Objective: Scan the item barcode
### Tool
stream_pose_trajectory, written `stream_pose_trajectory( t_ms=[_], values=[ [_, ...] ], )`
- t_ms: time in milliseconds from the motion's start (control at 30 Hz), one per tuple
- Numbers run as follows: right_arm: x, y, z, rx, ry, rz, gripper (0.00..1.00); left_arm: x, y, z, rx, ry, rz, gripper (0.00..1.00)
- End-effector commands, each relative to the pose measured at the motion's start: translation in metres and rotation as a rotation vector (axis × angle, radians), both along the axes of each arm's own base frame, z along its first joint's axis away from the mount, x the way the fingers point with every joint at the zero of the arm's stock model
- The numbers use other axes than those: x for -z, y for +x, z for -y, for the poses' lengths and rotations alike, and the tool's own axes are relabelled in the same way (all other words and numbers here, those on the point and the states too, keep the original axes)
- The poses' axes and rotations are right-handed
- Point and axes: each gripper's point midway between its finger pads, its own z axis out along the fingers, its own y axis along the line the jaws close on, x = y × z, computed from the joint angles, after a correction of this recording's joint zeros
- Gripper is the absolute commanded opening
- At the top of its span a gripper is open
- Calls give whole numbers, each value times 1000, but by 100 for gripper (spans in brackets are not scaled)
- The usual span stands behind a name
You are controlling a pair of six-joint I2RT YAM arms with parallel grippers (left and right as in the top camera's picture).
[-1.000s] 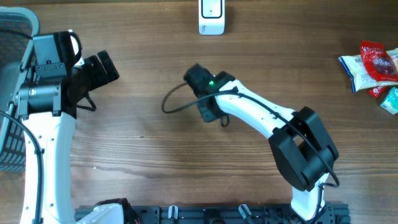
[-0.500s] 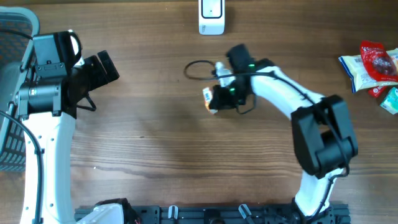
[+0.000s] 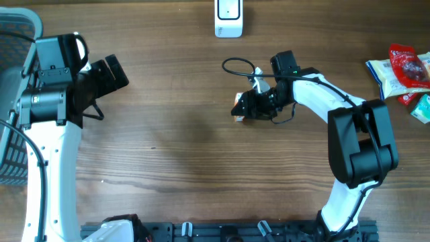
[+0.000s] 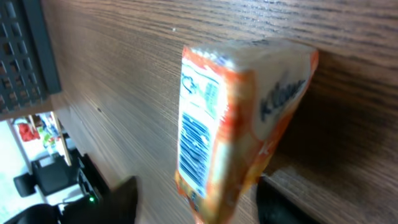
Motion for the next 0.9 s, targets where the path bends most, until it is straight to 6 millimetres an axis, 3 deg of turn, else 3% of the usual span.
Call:
stream_pose_trajectory(
  t_ms=[0, 133, 267, 367, 433, 533, 600, 733, 867],
  values=[
    [-9, -1, -4, -9, 28, 11, 74, -4, 0, -1, -16, -9, 13, 100],
    [-19, 1, -4, -10, 34, 38, 75, -4, 0, -1, -16, -9, 13, 100],
    [-45, 9, -3, -1, 48, 93, 78, -4, 0, -1, -16, -10, 13, 100],
    [-68, 24, 8, 60, 59, 130, 82, -4, 0, -1, -16, -10, 13, 100],
    [-87, 39, 28, 134, 66, 153, 82, -4, 0, -1, -16, -9, 13, 100],
    [-104, 56, 68, 244, 64, 179, 82, -4, 0, -1, -16, -9, 13, 100],
    [-105, 62, 97, 322, 45, 170, 82, -4, 0, -1, -16, -10, 13, 100],
    [-78, 62, 185, 551, -160, 82, 82, -4, 0, -1, -16, -10, 13, 100],
    [-53, 38, 264, 738, -421, -28, 86, -4, 0, -1, -17, -9, 13, 100]
  ],
)
